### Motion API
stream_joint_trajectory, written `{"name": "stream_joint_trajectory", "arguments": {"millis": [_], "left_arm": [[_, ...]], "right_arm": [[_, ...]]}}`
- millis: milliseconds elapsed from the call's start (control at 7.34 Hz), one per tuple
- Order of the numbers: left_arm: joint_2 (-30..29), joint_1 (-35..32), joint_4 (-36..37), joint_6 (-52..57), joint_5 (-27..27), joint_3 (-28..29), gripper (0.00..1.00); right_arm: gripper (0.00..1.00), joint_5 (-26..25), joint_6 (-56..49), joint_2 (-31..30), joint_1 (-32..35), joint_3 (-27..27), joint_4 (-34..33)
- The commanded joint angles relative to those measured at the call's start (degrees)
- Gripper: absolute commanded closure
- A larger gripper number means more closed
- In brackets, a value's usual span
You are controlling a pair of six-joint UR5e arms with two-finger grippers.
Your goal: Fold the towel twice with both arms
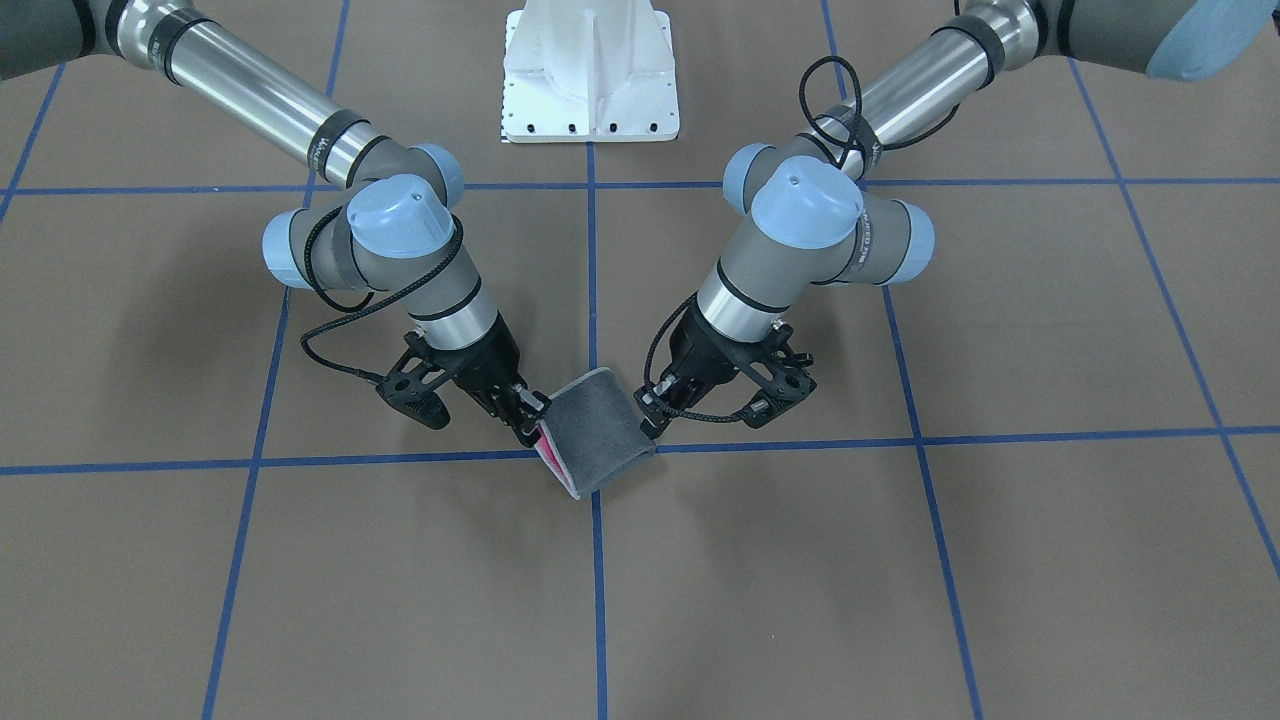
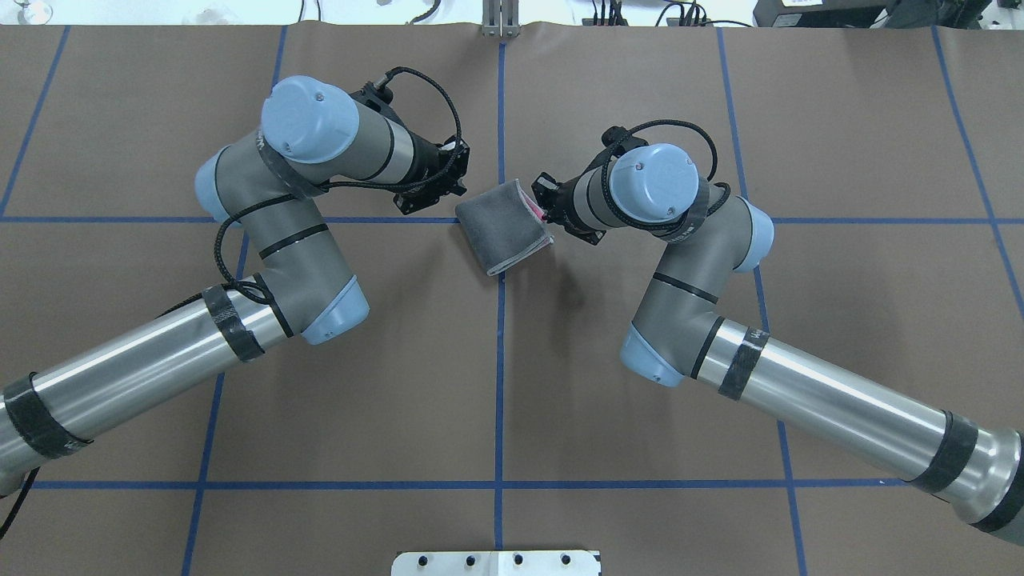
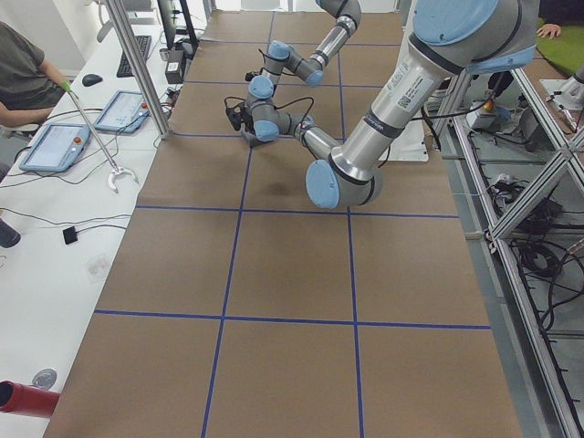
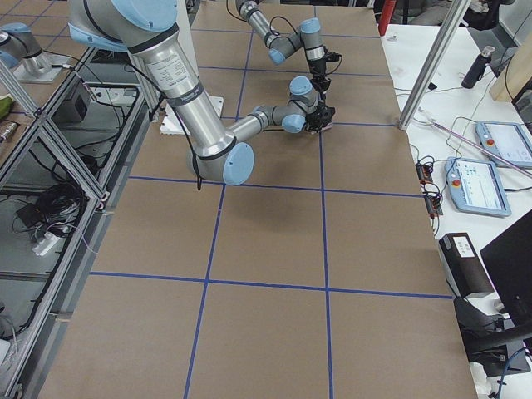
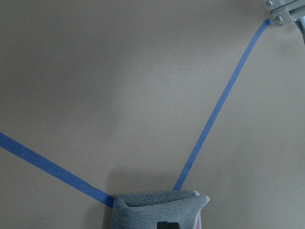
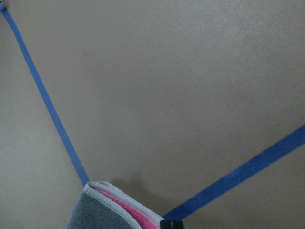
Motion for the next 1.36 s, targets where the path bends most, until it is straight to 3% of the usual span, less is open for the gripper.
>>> {"name": "stream_joint_trajectory", "arguments": {"millis": [0,1226], "left_arm": [[-1.45,0.77,0.06,0.2,0.29,2.7,1.0],[-2.69,2.18,-0.11,0.64,0.38,8.16,1.0]], "right_arm": [[1.0,0.0,0.0,0.0,0.07,-0.03,-0.01],[1.0,0.0,0.0,-0.35,-0.01,-0.03,0.08]]}}
